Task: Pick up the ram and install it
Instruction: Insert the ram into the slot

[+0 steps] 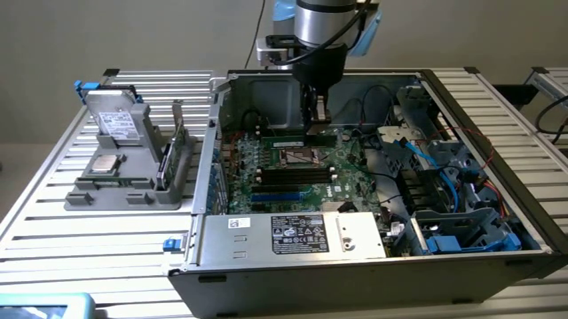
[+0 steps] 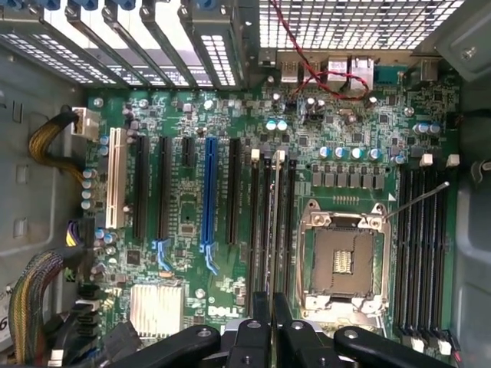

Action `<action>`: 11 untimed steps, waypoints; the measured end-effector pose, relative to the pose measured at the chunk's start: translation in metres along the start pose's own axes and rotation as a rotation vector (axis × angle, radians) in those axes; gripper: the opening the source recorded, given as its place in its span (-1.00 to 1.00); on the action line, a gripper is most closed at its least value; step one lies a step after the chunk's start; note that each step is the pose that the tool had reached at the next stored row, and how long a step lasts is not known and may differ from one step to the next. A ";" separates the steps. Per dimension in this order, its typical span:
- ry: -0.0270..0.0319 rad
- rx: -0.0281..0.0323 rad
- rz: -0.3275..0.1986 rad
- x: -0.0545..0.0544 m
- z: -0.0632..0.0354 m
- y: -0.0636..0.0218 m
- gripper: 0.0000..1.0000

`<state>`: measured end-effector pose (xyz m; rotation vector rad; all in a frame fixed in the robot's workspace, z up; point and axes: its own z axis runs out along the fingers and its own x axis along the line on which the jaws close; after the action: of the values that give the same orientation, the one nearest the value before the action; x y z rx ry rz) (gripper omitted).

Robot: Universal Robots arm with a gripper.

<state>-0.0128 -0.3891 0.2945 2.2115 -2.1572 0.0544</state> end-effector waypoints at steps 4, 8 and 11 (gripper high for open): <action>0.0005 -0.0018 -0.002 0.000 0.0015 -0.0002 -0.73; 0.0023 -0.0024 -0.004 0.001 0.0021 -0.0006 -0.73; 0.0067 -0.0046 -0.005 0.001 0.0026 -0.0013 -0.73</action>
<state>-0.0115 -0.3898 0.2920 2.2110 -2.1460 0.0566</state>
